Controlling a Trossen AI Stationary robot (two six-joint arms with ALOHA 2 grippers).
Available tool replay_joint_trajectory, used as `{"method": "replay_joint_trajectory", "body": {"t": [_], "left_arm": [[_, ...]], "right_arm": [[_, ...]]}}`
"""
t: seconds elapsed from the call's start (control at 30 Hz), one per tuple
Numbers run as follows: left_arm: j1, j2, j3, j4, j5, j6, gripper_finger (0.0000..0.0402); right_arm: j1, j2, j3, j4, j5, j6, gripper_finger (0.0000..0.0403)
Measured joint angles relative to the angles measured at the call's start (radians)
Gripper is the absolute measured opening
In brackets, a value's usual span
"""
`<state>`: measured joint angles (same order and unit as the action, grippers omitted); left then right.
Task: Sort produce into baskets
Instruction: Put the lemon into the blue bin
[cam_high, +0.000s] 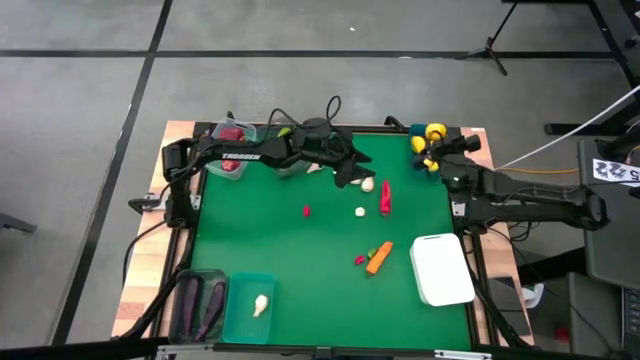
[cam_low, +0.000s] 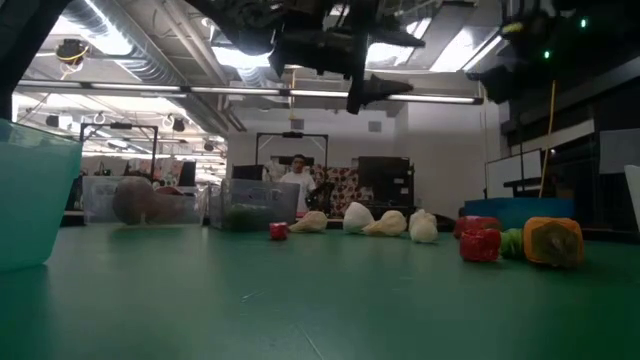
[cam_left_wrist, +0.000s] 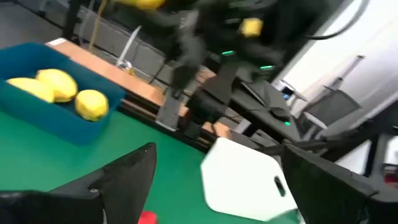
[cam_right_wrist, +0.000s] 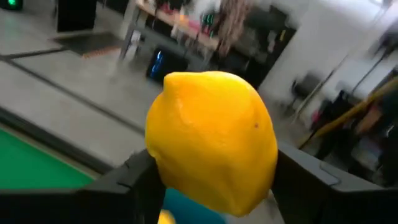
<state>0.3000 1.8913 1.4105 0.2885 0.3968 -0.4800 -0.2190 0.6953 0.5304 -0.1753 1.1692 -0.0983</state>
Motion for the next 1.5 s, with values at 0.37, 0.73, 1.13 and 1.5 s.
{"method": "replay_joint_trajectory", "body": {"t": [0.37, 0.73, 1.13, 1.5], "left_arm": [[-0.013, -0.195, 0.000, -0.159, -0.010, 0.108, 0.0336], [-0.094, -0.440, 0.000, -0.462, -0.311, 0.332, 0.0336], [-0.302, -0.545, 0.000, -0.787, -0.702, 0.377, 0.0336], [-0.411, -0.539, -0.162, -0.746, -0.920, 0.347, 0.0336]], "right_arm": [[-0.298, 0.049, 0.000, -0.326, -0.285, 0.528, 0.0243], [-0.453, 0.198, 0.000, -0.313, -0.538, 0.599, 0.0244], [-0.469, 0.424, 0.000, -0.279, -0.621, 0.588, 0.0244], [-0.469, 0.462, 0.000, -0.262, -0.627, 0.570, 0.0244]]}}
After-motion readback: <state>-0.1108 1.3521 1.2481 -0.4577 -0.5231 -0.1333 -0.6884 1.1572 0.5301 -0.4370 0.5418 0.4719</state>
